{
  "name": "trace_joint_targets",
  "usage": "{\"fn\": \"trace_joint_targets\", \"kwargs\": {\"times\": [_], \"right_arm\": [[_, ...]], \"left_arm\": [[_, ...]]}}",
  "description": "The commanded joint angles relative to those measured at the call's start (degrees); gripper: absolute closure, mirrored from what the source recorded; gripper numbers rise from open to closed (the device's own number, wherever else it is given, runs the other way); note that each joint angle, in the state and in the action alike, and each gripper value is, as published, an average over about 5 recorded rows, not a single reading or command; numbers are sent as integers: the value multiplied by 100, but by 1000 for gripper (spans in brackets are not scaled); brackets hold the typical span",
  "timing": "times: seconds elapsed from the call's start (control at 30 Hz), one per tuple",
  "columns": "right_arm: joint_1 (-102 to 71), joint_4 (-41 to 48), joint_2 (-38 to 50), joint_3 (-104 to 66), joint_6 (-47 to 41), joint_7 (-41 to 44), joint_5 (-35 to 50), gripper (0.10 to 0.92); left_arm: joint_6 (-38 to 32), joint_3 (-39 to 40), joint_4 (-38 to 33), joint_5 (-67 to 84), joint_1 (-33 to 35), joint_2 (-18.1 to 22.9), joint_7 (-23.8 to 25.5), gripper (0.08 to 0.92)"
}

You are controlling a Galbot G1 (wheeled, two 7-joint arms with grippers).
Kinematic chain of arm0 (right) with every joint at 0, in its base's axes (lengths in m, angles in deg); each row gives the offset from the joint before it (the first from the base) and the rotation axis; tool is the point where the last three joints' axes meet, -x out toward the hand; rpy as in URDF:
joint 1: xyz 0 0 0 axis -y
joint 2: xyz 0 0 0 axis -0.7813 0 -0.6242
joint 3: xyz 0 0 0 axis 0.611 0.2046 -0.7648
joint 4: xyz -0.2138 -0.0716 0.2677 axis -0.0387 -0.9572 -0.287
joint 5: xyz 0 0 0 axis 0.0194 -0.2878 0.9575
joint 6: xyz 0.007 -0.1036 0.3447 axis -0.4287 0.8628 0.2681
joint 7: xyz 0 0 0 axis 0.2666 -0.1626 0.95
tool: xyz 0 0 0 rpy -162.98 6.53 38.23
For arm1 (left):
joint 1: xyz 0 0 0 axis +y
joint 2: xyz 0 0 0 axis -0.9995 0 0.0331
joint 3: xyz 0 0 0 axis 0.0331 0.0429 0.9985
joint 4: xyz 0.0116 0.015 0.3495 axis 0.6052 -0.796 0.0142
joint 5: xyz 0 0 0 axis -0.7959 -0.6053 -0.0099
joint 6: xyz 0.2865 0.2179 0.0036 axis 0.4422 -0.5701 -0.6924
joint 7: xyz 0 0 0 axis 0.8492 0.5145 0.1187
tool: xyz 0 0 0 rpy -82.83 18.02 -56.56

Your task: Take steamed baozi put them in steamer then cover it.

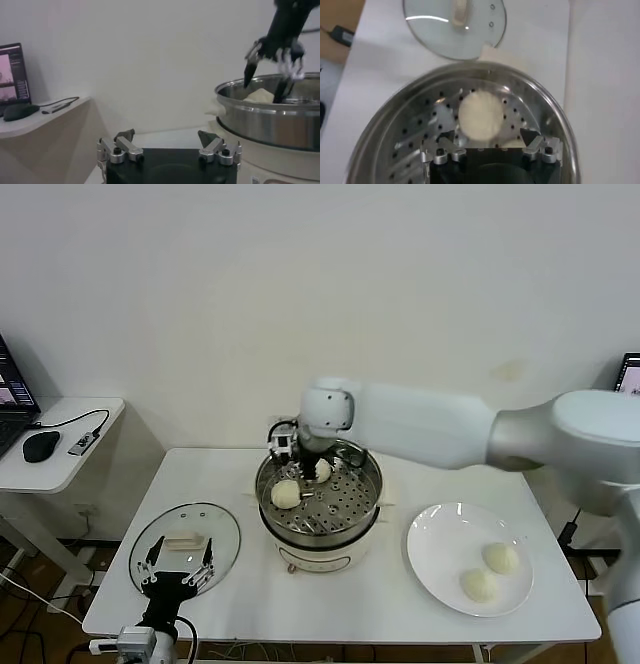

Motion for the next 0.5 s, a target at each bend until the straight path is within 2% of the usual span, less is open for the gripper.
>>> {"fn": "trace_joint_targets", "kwargs": {"times": [0.03, 0.2, 0.5], "right_arm": [[813, -1226, 1455, 169, 194, 771, -74, 203], [946, -1976, 2631, 218, 546, 1106, -501, 203], [511, -2511, 4447, 375, 1664, 1674, -2211, 203]], "left_arm": [[3, 16, 1, -18, 0, -2, 5, 177], [0, 46, 18, -75, 21, -5, 6, 177], [-19, 9, 10, -108, 89, -22, 8, 177]]}}
